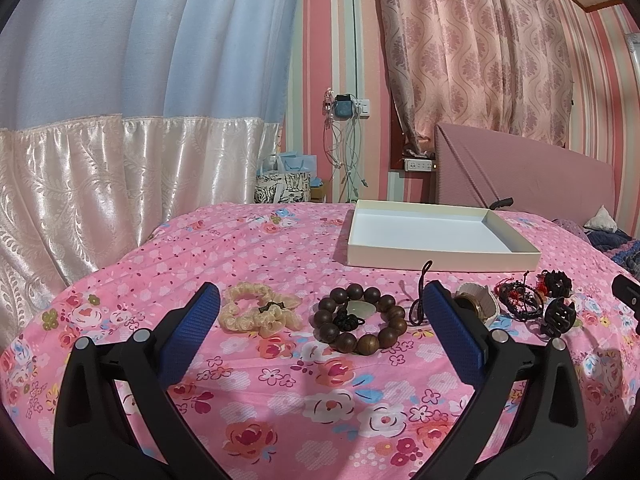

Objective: Organize jewelry

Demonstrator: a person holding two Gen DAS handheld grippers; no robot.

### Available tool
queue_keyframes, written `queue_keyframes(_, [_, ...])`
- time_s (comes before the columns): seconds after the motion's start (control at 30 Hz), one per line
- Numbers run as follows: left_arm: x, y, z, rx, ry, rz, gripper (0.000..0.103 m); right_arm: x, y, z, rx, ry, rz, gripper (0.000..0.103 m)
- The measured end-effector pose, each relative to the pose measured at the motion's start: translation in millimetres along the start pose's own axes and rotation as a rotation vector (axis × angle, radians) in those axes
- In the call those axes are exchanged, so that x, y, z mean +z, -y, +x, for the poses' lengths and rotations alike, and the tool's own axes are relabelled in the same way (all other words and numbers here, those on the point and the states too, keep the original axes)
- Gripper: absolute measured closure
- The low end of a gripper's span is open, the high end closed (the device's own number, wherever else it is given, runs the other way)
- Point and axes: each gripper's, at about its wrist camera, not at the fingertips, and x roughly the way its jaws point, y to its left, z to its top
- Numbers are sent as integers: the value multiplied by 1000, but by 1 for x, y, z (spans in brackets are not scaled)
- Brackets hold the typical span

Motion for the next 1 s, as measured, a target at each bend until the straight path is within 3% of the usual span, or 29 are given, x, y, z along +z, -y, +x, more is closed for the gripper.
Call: queue_keyframes(1.0, [0, -1, 0, 1, -1, -6, 3, 2, 1, 0, 1, -4, 0, 2])
